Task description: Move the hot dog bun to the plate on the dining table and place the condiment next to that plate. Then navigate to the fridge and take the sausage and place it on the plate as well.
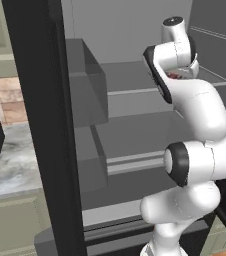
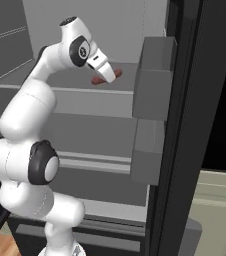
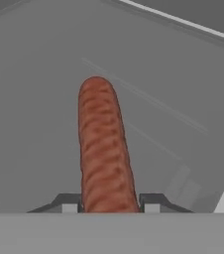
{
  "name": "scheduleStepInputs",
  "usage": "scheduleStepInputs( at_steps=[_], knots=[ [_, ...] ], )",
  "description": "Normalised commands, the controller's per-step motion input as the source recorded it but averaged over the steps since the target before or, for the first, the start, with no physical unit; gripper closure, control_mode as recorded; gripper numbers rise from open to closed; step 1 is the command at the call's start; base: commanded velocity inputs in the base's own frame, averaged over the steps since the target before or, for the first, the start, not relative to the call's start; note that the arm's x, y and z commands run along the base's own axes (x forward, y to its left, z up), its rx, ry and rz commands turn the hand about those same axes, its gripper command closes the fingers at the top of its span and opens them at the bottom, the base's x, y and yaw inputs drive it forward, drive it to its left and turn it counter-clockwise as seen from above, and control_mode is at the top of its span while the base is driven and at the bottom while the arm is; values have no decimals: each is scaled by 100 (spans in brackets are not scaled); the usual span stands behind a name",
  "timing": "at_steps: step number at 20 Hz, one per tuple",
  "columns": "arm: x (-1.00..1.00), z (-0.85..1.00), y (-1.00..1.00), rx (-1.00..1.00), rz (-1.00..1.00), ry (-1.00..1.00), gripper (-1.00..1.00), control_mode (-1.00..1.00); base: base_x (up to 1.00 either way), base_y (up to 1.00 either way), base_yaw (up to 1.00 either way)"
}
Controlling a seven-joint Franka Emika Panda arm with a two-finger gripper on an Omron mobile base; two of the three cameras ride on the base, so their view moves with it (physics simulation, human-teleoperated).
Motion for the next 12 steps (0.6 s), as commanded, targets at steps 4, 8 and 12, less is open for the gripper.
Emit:
scheduleStepInputs(
  at_steps=[4,8,12],
  knots=[
    [-74,17,1,0,0,-30,100,-100,0,0,0],
    [-74,25,7,0,0,-26,100,-100,0,0,0],
    [-79,27,16,-1,0,-28,100,-100,0,0,0]
  ],
)
